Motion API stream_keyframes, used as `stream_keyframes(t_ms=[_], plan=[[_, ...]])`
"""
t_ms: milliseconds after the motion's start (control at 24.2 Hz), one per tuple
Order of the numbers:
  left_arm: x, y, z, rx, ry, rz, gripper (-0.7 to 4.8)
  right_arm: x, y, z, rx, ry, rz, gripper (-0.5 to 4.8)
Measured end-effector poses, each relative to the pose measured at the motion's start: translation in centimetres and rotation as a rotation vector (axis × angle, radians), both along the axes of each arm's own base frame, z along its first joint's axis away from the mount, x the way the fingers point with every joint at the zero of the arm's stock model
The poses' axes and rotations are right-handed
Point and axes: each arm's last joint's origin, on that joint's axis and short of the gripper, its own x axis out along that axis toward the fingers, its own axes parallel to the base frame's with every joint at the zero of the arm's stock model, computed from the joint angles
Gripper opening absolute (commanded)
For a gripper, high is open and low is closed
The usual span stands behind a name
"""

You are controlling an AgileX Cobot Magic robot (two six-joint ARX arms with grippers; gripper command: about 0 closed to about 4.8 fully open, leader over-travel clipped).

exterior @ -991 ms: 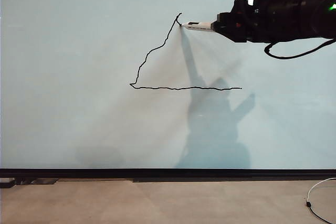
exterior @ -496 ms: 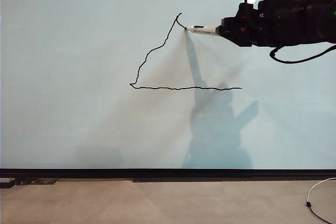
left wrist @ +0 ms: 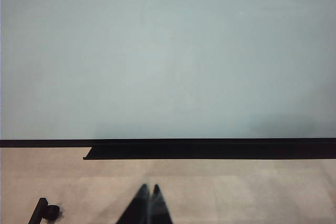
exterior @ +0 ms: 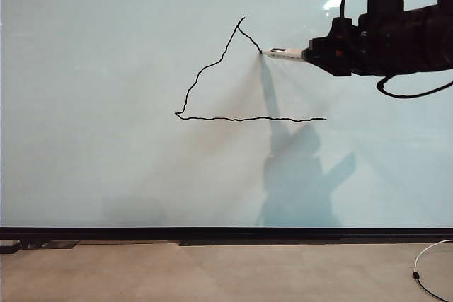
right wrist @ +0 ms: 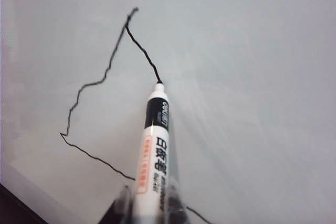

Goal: Pick up the pen on the shelf to the right of the whiteboard and draw a triangle.

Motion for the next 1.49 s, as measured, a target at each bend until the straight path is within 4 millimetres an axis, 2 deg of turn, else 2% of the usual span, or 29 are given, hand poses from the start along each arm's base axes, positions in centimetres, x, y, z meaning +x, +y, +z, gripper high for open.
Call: stream_keyframes(t_ms=[1487], plan=[[0.0,0.0,0.0,0.000,0.000,0.000,-0.05,-1.7,-2.4,-2.9,-0.012,0.094,-0.096,-0.05]])
